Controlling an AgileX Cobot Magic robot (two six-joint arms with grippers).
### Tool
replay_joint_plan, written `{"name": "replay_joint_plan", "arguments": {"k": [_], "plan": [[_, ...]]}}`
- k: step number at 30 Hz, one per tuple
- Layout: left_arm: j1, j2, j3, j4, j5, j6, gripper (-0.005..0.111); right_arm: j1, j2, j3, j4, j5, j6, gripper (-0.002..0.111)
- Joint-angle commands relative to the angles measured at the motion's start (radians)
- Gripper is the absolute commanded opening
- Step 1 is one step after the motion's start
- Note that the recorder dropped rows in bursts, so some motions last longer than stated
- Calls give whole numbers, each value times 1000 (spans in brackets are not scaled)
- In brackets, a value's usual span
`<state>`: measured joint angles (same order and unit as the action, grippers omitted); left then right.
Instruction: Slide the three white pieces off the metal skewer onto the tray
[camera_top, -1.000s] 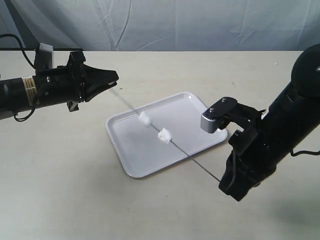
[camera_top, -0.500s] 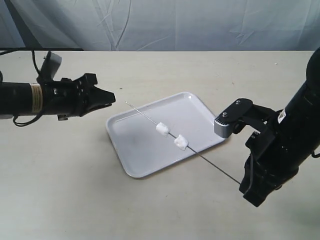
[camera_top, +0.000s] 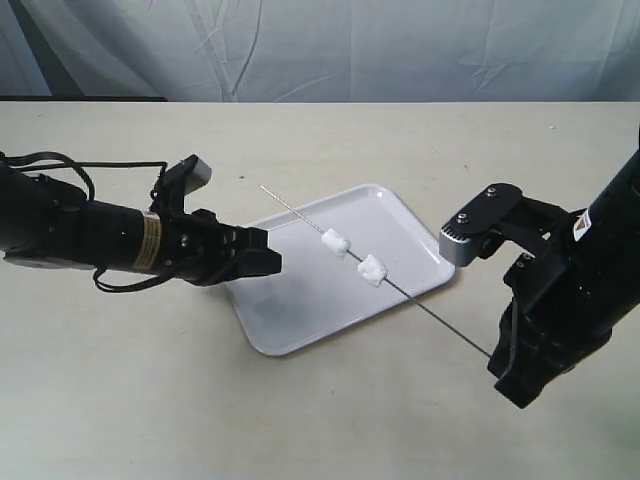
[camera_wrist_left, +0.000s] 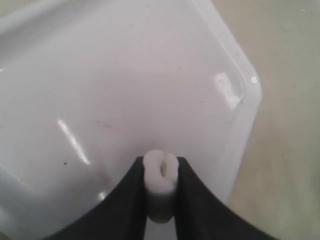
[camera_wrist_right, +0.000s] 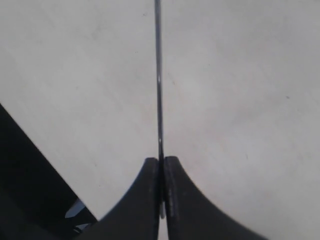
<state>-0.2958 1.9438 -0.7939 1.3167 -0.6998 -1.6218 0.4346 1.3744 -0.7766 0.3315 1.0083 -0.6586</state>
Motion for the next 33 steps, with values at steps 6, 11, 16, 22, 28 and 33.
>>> {"name": "replay_joint_plan", "arguments": {"k": [6, 11, 16, 22, 28, 33], "plan": [[-5, 46, -50, -23, -64, 12, 46, -5, -8, 3, -55, -55, 67, -1], [40, 16, -58, 24, -226, 10, 46, -5, -3, 3, -80, -104, 137, -1], [109, -39, -58, 55, -443, -77, 46, -5, 28, 3, -19, -145, 142, -1], [126, -64, -58, 0, -521, -153, 46, -5, 94, 3, 146, -204, 79, -1], [126, -64, -58, -12, -521, -153, 46, -5, 111, 3, 231, -211, 17, -1], [124, -64, -58, -20, -521, -153, 46, -5, 111, 3, 351, -211, -90, -1]]}}
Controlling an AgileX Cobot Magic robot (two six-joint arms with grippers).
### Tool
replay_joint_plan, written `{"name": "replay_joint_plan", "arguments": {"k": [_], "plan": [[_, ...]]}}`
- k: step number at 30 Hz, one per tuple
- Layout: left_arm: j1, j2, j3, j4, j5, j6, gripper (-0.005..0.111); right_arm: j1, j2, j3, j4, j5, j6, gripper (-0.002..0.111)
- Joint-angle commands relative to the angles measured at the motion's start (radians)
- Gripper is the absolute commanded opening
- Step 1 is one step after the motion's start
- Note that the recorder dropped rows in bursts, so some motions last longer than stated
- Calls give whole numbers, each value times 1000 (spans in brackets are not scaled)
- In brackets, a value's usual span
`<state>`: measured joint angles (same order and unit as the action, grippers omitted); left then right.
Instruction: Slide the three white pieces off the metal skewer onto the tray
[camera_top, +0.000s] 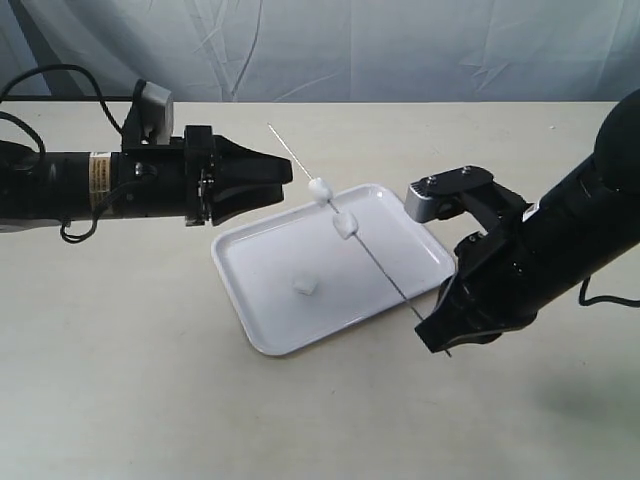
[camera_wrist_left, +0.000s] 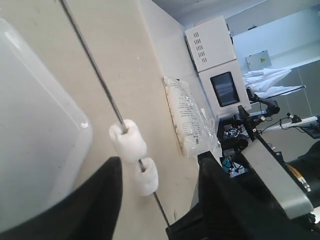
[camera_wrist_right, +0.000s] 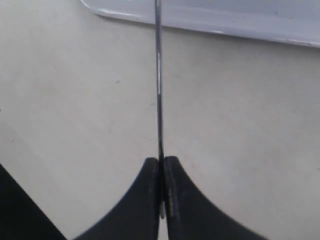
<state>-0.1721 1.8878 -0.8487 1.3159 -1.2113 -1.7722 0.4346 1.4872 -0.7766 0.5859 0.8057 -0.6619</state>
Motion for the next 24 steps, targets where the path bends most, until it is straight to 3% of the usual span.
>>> {"name": "replay_joint_plan", "arguments": {"k": [1, 17, 24], "plan": [[1, -8, -3, -23, -10, -3, 46, -5, -2, 3, 113, -6, -109, -1], [1, -8, -3, -41, -10, -3, 46, -5, -2, 3, 216, 59, -223, -1], [1, -8, -3, -4, -10, -5, 41, -5, -2, 3, 231, 80, -239, -1]]}}
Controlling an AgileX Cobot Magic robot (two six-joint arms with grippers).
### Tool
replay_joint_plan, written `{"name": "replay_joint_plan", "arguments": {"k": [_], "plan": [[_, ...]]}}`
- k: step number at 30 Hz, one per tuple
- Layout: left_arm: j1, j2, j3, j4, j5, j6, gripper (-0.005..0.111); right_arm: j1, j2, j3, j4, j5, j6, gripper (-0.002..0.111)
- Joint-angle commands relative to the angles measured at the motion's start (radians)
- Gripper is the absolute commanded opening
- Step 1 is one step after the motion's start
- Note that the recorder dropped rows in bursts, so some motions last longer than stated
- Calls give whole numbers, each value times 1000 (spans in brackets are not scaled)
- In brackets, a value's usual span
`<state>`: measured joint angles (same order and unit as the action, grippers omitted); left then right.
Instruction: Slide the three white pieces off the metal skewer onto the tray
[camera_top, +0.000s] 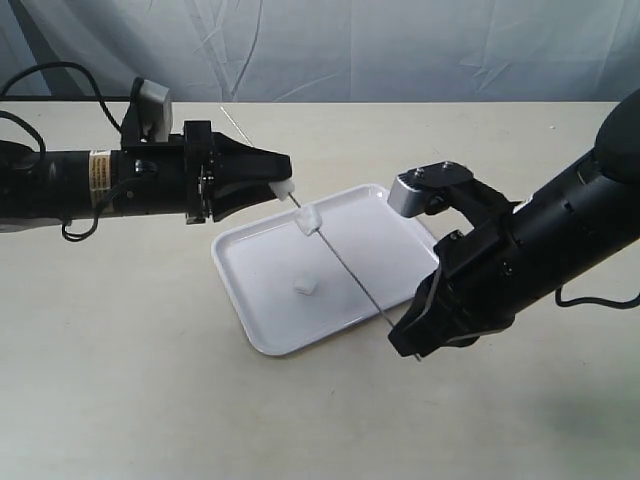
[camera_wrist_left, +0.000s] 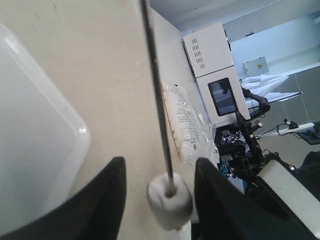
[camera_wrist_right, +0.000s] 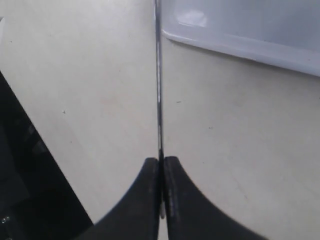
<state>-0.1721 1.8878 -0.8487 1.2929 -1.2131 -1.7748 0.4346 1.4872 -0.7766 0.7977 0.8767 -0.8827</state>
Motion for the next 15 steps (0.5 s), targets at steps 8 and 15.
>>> {"name": "replay_joint_plan", "arguments": {"k": [8, 15], "plan": [[1, -8, -3, 47, -8, -1, 14, -5, 5, 3, 15, -9, -22, -1], [1, -8, -3, 25, -8, 4, 0, -5, 9, 3, -23, -16, -22, -1]]}}
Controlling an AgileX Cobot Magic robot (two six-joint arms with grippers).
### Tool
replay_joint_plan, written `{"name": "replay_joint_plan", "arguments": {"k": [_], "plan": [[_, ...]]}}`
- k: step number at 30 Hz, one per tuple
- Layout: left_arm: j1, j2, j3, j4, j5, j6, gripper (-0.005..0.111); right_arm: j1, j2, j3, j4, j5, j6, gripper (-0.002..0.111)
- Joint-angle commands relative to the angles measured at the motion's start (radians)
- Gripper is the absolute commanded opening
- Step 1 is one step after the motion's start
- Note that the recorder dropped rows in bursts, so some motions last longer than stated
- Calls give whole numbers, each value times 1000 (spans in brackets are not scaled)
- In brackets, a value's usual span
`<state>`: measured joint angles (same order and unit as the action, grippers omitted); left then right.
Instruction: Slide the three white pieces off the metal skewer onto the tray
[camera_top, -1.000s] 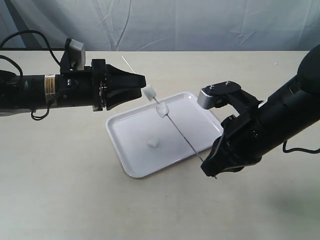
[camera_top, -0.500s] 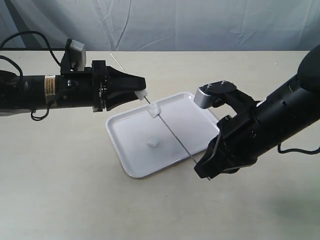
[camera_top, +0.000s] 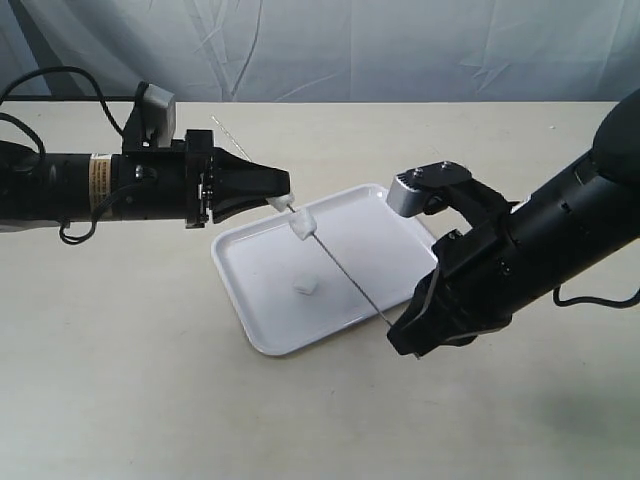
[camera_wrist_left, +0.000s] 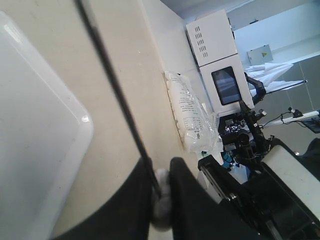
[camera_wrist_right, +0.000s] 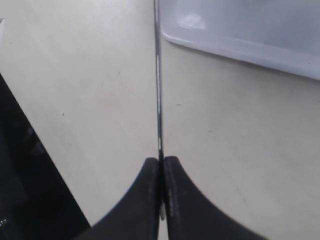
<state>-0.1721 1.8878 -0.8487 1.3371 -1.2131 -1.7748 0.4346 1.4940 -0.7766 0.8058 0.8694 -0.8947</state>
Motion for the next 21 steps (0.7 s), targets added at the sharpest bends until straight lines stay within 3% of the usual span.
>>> {"name": "replay_joint_plan", "arguments": {"k": [1, 10, 21], "plan": [[1, -8, -3, -25, -8, 4, 0, -5, 4, 3, -43, -9, -10, -1], [23, -8, -3, -66, -8, 51, 0, -5, 18, 26, -107, 41, 8, -1], [122, -8, -3, -86, -8, 96, 0, -5, 18, 130, -150, 44, -4, -1]]}}
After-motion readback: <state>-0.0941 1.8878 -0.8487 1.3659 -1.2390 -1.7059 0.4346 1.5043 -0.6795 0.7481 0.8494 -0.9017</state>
